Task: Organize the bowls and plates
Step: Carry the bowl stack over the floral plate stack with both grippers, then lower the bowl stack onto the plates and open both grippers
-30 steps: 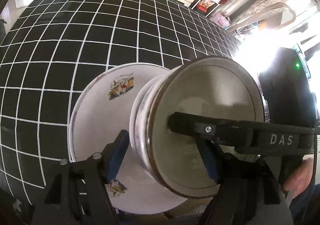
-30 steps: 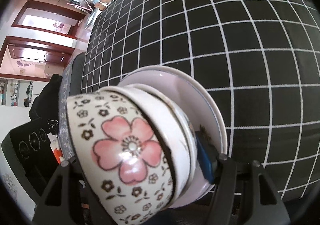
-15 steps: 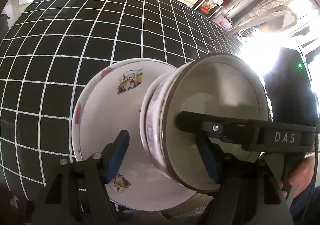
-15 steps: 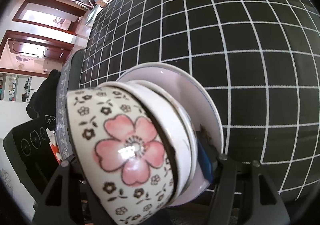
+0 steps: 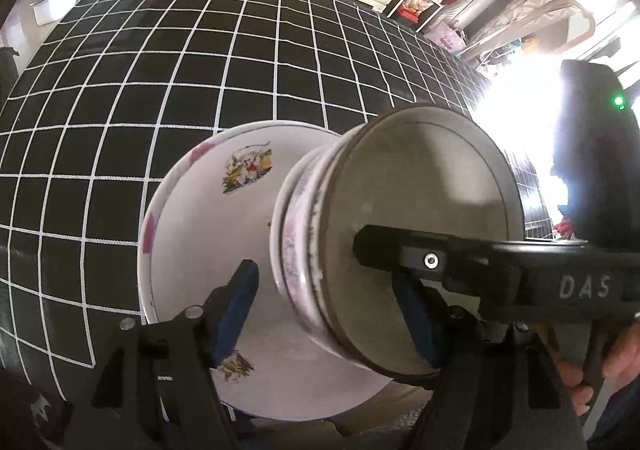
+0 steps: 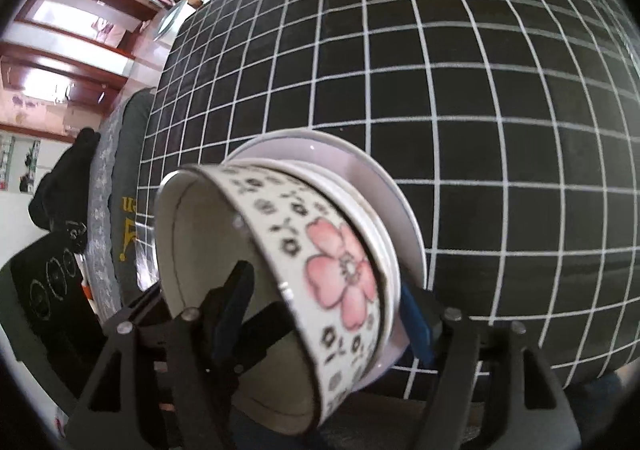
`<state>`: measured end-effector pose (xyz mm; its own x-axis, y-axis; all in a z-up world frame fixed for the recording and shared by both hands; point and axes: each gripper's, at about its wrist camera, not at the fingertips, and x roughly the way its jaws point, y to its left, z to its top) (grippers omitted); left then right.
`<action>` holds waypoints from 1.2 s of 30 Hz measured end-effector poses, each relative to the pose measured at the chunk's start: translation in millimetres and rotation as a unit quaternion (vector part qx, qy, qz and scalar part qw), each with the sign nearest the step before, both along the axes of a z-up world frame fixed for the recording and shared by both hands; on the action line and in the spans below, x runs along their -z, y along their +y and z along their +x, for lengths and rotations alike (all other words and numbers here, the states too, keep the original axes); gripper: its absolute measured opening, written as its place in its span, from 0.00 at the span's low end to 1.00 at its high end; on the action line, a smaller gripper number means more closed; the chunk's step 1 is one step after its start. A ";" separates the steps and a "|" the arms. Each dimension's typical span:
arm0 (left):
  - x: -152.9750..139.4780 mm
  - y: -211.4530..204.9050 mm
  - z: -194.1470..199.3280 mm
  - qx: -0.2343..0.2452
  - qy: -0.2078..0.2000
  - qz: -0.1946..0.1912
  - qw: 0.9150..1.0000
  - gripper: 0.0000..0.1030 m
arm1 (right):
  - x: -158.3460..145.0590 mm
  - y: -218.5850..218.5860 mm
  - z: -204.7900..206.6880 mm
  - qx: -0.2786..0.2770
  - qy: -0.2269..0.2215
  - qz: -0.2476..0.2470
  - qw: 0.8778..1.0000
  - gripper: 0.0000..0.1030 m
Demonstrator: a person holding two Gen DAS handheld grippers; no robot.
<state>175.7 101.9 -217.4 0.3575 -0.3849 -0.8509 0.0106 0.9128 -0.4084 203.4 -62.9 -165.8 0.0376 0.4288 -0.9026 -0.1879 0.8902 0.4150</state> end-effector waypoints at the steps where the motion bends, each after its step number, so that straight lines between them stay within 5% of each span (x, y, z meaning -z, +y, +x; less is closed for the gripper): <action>1: -1.8 -1.0 -0.8 0.000 -0.001 0.002 1.000 0.65 | 0.2 -0.2 -0.7 -0.002 -0.002 0.000 1.000 0.72; 20: -23.2 -0.9 -18.0 -0.033 -0.013 0.051 0.998 0.65 | -23.2 -46.3 -10.6 0.051 -0.040 0.055 0.996 0.72; 30: -73.6 -3.4 -56.5 -0.065 -0.073 0.085 0.992 0.65 | -59.7 -57.0 -42.3 0.055 -0.083 0.059 0.993 0.72; 36: -113.7 -16.8 -89.7 -0.079 -0.131 0.121 0.981 0.65 | -89.1 -59.7 -72.1 0.046 -0.138 0.040 0.989 0.72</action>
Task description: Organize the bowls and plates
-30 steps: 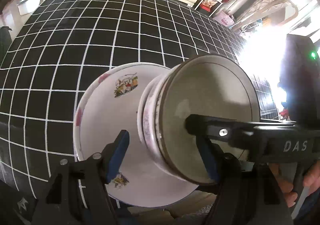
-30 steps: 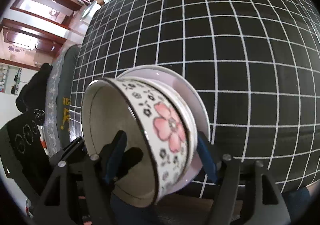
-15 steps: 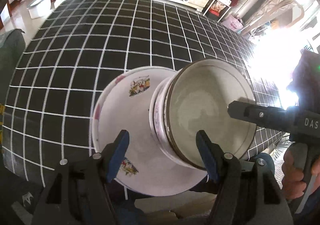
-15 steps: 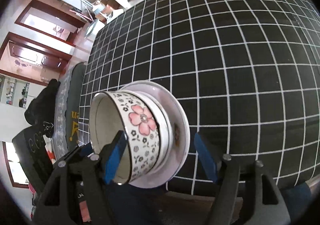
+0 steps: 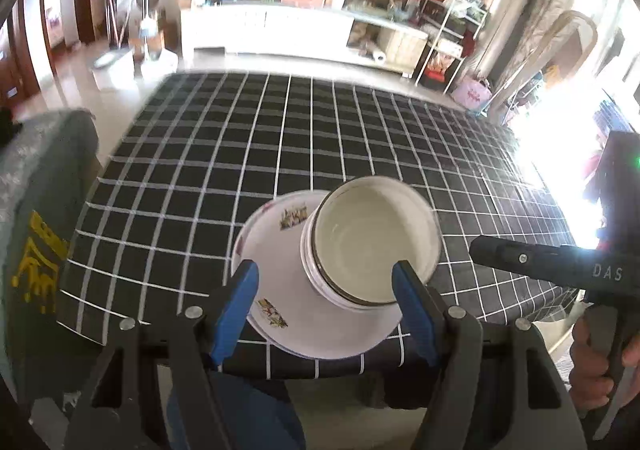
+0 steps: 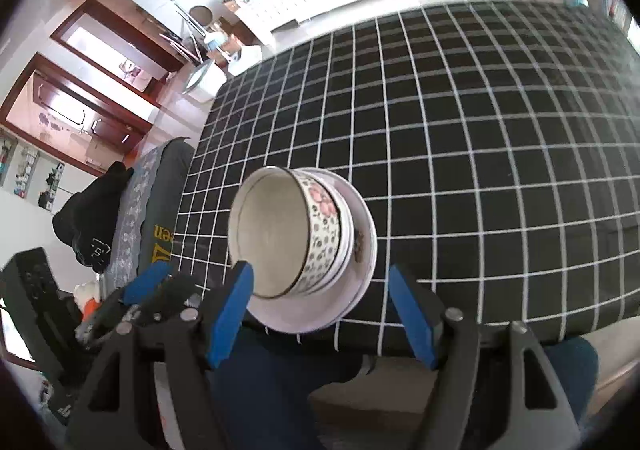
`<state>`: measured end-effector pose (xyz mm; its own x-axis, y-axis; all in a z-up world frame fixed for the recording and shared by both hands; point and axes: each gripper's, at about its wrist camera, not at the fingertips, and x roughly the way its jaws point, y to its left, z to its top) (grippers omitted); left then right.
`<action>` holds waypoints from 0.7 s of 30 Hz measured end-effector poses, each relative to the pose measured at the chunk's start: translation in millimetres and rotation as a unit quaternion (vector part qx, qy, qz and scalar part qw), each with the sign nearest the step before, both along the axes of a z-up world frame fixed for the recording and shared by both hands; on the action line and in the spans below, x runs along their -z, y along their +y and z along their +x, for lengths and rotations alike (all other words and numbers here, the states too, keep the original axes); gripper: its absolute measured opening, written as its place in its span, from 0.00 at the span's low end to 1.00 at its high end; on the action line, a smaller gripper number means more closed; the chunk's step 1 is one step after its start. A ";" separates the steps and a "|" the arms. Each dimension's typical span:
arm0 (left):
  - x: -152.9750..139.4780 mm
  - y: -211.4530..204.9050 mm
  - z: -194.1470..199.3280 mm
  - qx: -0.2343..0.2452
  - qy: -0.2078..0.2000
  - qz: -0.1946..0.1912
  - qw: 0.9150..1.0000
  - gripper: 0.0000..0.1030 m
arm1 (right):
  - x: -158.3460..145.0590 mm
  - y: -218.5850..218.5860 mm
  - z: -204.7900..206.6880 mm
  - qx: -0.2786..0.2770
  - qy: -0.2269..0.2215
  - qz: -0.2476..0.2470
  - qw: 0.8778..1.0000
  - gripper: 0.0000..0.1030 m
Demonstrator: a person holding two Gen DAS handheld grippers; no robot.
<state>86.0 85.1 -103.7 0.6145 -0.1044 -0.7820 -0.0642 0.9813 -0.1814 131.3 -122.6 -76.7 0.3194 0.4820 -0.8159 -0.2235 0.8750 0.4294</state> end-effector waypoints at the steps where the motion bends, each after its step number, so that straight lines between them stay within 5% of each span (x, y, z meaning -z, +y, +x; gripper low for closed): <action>1: -6.8 -4.3 -8.6 0.005 -0.010 0.006 1.000 0.65 | -4.3 1.1 -6.1 -0.002 -0.012 -0.007 1.000 0.72; 9: -41.3 -19.8 -52.8 -0.021 -0.067 0.032 0.997 0.65 | -33.5 3.3 -56.2 -0.003 -0.103 -0.064 0.993 0.72; 21: -62.8 -31.8 -91.4 -0.021 -0.118 0.076 0.990 0.65 | -61.7 -1.5 -102.2 0.036 -0.211 -0.152 0.965 0.82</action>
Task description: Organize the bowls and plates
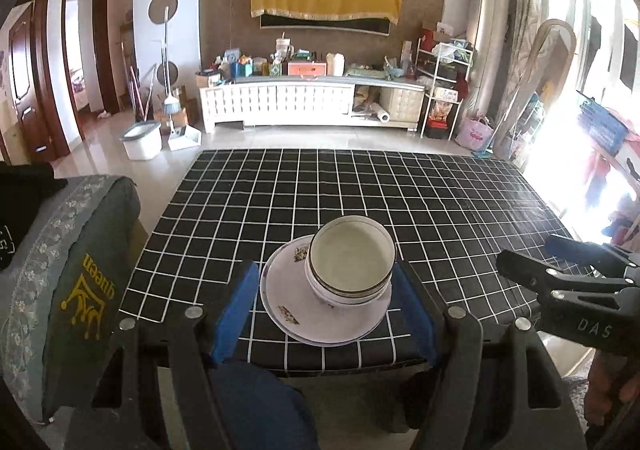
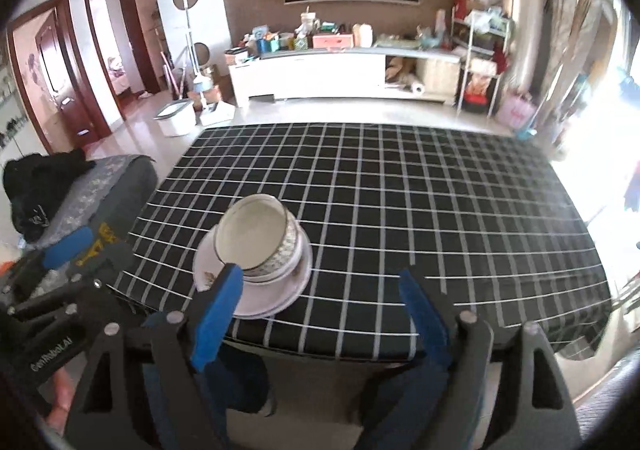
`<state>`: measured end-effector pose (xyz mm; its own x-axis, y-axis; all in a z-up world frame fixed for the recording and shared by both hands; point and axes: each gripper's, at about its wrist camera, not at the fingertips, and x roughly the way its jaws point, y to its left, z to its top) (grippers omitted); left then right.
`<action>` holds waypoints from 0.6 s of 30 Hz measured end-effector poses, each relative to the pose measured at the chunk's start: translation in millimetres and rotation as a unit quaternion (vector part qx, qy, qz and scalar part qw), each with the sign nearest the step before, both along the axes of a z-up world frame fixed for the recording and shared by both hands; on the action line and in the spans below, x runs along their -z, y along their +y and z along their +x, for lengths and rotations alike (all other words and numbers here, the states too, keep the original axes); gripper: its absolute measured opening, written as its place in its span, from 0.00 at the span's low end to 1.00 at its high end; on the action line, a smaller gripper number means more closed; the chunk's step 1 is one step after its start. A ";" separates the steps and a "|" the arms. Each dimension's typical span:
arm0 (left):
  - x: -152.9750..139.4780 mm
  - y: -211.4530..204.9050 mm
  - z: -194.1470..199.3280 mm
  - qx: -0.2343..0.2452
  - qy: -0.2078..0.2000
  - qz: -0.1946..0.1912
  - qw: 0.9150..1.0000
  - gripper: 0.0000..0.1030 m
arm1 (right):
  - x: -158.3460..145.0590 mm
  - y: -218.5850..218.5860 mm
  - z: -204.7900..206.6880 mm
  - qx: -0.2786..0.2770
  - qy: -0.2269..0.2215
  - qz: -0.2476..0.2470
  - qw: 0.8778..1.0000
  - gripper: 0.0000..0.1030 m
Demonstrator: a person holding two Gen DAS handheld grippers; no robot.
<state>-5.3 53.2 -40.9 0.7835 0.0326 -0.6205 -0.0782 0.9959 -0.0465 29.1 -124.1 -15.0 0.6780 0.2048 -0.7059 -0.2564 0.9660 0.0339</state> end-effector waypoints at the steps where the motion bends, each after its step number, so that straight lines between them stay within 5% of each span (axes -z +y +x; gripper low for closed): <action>1: -1.5 -1.4 -3.4 0.003 -0.004 0.001 1.000 0.66 | -1.5 -1.8 -4.3 0.001 -0.004 0.001 1.000 0.82; 7: -11.5 -13.9 -23.2 0.014 -0.031 0.016 0.999 0.81 | -17.3 -9.3 -25.4 0.018 -0.060 -0.008 0.998 0.95; 18: -15.0 -29.7 -37.7 0.010 -0.029 0.054 0.998 0.91 | -9.5 -14.8 -39.2 0.006 -0.061 -0.006 0.998 1.00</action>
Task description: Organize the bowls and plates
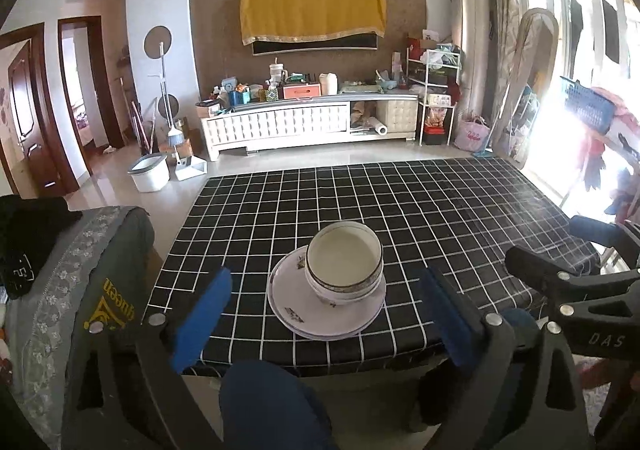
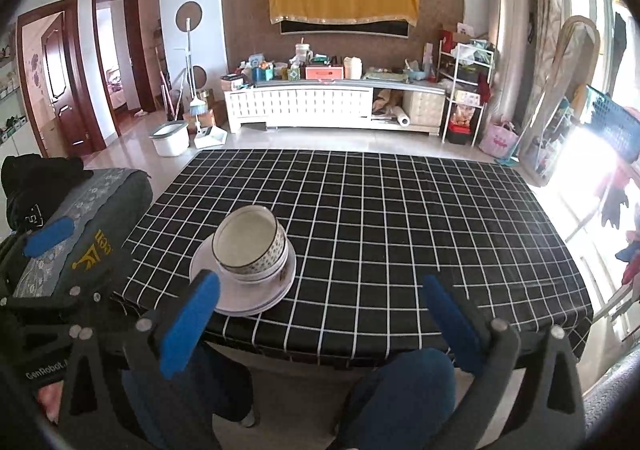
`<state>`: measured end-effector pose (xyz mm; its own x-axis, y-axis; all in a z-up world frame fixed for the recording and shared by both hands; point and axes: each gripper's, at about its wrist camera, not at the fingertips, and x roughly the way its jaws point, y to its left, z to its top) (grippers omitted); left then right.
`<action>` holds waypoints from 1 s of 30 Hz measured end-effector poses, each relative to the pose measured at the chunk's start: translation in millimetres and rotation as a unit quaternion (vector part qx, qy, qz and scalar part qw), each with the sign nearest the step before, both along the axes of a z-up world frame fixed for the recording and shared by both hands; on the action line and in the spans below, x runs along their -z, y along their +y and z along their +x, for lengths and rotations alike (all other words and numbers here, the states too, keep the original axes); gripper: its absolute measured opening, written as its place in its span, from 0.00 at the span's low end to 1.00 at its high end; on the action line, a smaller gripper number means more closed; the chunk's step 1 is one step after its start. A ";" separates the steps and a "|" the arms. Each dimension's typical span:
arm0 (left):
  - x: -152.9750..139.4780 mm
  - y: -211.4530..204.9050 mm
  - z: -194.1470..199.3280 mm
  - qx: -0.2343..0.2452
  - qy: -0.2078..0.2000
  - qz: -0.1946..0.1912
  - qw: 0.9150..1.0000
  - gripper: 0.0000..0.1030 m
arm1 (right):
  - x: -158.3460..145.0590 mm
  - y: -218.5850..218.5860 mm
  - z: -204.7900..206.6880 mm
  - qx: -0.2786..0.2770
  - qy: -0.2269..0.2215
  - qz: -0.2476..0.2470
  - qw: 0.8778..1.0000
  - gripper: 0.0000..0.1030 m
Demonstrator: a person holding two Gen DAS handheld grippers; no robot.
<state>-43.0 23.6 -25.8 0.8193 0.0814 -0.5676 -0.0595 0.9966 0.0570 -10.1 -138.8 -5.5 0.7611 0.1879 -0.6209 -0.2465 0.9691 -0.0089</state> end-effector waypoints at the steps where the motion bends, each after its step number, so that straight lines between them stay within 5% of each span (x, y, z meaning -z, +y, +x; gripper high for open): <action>1: 0.6 -0.4 -1.0 0.000 0.001 0.002 1.000 0.91 | 0.3 -0.9 -3.5 -0.001 -0.004 -0.001 1.000 1.00; 30: 0.1 1.0 -12.9 -0.010 -0.004 -0.023 1.000 0.99 | -2.2 -3.2 -11.0 -0.011 -0.008 -0.004 1.000 1.00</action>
